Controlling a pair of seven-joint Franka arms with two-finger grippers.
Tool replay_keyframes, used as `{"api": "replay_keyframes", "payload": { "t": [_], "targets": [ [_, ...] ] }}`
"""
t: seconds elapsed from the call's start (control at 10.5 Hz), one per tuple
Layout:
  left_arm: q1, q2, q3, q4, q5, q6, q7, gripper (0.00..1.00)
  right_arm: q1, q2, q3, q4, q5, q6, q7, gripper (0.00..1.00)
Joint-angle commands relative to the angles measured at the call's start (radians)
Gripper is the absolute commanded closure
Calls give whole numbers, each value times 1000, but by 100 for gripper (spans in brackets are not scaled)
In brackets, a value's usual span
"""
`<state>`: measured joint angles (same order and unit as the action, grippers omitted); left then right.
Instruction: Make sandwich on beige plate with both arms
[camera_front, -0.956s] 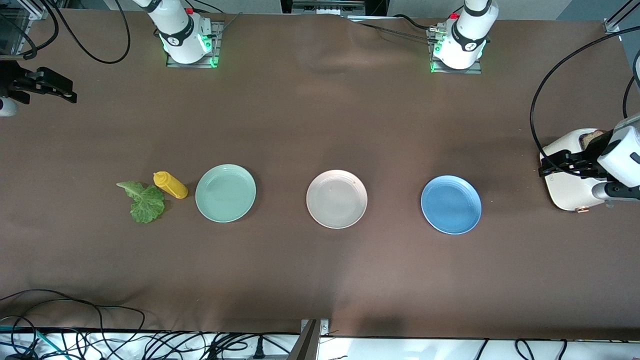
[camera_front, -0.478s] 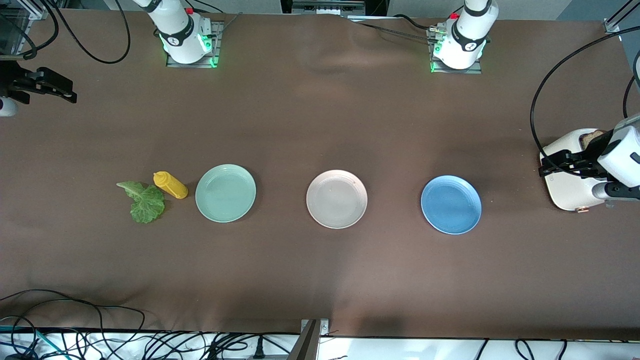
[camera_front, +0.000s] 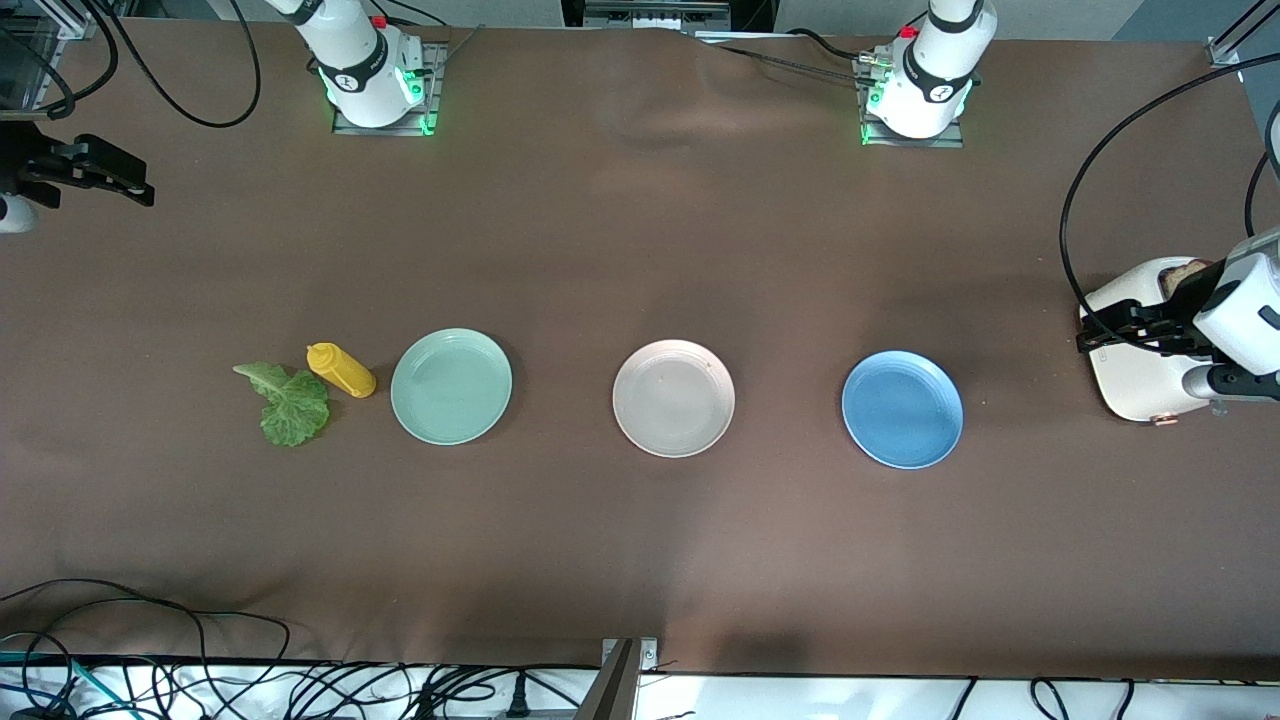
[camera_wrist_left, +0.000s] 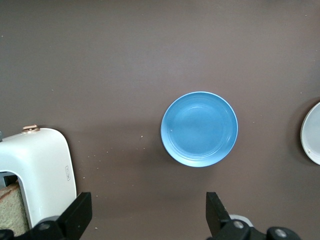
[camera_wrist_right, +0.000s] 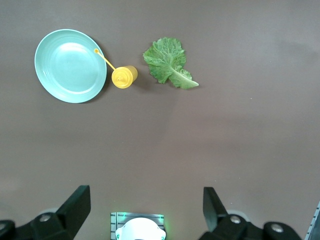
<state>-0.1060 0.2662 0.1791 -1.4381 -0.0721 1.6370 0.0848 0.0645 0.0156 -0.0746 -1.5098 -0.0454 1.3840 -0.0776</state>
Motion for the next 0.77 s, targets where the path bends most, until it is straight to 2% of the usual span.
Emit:
{"api": "replay_keyframes", "payload": {
  "t": [0.0, 0.29, 0.48, 0.67],
  "targets": [
    [23, -4, 5, -2, -12, -9, 26, 0, 1, 1, 4, 20, -10, -23, 9, 0],
    [67, 4, 3, -8, 30, -28, 29, 0, 1, 0, 3, 20, -11, -23, 9, 0],
    [94, 5, 5, -8, 54, -29, 123, 0, -2, 0, -1, 20, -11, -25, 9, 0],
    [162, 13, 6, -7, 55, -49, 162, 0, -2, 0, 1, 20, -8, -23, 10, 0]
  ]
}}
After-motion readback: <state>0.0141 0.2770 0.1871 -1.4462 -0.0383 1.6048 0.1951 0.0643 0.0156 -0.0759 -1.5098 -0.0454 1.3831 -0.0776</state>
